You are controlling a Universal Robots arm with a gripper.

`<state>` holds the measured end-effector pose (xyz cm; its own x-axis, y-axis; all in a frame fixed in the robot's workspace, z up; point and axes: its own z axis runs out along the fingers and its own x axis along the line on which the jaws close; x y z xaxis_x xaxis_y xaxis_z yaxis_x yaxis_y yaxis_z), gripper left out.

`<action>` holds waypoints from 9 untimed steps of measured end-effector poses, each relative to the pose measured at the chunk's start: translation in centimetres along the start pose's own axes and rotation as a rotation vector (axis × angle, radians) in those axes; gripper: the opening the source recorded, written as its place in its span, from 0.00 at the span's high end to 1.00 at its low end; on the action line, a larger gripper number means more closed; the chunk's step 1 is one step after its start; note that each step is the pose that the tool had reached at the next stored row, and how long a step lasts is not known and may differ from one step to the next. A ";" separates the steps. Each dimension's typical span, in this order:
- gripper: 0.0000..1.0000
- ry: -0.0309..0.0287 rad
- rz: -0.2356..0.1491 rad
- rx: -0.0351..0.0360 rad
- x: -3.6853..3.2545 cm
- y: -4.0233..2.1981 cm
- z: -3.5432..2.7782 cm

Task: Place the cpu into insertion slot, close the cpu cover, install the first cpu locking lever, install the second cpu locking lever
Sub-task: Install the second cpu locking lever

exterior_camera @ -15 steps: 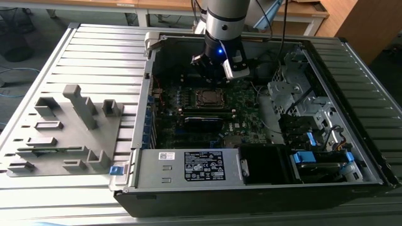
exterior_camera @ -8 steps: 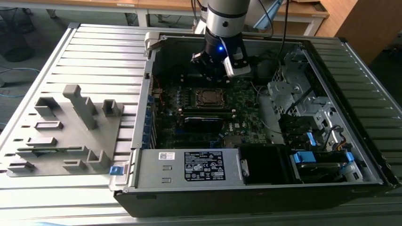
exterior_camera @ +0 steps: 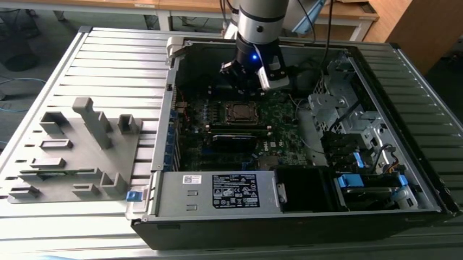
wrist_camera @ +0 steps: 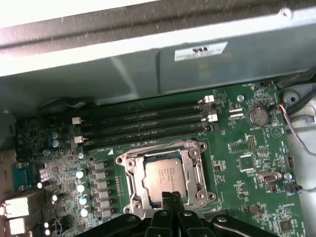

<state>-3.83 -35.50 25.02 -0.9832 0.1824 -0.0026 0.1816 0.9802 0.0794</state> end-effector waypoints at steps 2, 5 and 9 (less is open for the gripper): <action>0.89 0.0000 0.000 0.0001 -0.06 -0.34 -0.03; 0.89 -0.0001 0.000 0.0004 -0.16 -0.87 -0.07; 0.89 -0.0002 0.000 0.0009 -0.30 -1.63 -0.12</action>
<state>-3.83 -37.16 25.02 -0.9833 0.1820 -0.0028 0.1812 0.9803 0.0786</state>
